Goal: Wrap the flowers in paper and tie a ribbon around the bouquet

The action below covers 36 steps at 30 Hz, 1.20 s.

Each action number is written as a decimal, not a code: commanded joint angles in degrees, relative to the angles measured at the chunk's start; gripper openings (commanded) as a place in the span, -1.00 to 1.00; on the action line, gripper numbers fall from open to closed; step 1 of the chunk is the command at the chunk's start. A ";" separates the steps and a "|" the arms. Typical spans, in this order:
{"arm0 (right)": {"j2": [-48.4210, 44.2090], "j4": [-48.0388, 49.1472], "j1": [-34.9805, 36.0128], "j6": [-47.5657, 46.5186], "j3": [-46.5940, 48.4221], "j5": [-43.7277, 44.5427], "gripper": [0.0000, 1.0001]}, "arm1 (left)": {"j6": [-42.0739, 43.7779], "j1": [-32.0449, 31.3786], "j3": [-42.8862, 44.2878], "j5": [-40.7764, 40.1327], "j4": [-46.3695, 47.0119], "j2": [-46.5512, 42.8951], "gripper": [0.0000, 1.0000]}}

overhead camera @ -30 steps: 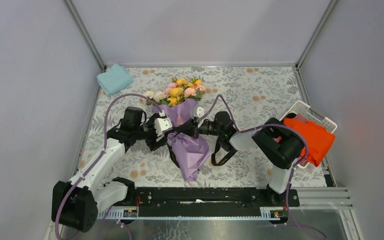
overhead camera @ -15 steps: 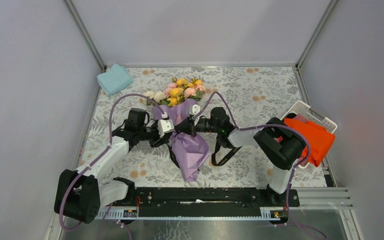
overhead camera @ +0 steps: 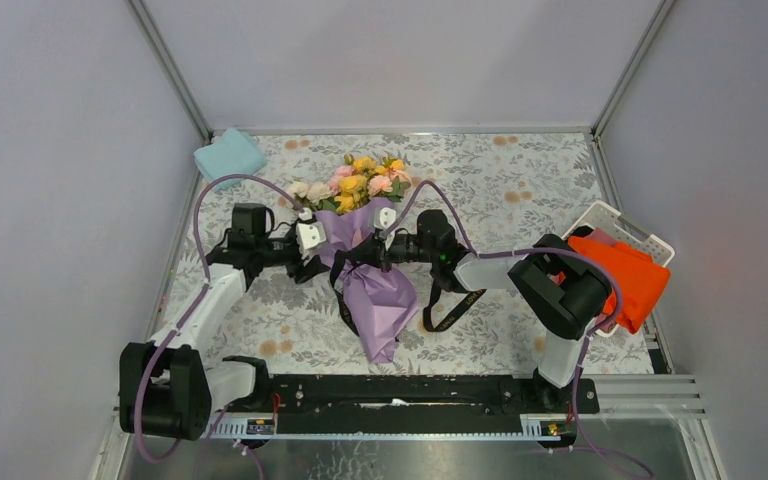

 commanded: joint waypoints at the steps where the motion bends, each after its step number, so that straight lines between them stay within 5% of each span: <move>1: -2.18 1.85 0.53 -1.69 1.66 -0.68 -1.00 | 0.87 0.09 -2.02 10.87 3.38 0.86 0.49; 5: -1.97 3.87 0.55 0.13 1.33 -1.10 -1.00 | -3.87 -1.03 -3.56 8.87 10.35 2.60 0.62; 12: -0.92 5.97 0.55 1.34 0.76 -0.66 -1.00 | -4.63 -3.08 -3.74 8.76 11.55 3.75 -0.21; 17: 0.09 8.10 0.55 2.97 0.58 -0.74 -1.00 | -0.76 -5.22 -3.78 9.01 7.79 3.45 -0.34; 21: 0.55 8.16 0.55 3.13 0.58 -0.28 -1.00 | -0.35 -5.33 -3.45 7.10 6.06 2.66 -0.94; 25: 0.58 4.41 0.55 -0.58 0.34 0.80 -0.98 | -2.36 -5.29 -0.62 9.72 -1.11 -0.05 -1.00; 31: -1.97 -4.96 0.55 -8.27 -0.41 -1.37 -0.06 | -16.90 -4.67 -2.61 11.37 8.40 -3.54 -1.00; 36: -0.96 -5.98 1.30 -9.88 0.87 -1.59 0.22 | -18.92 -4.32 -4.31 13.03 11.76 -4.22 -1.00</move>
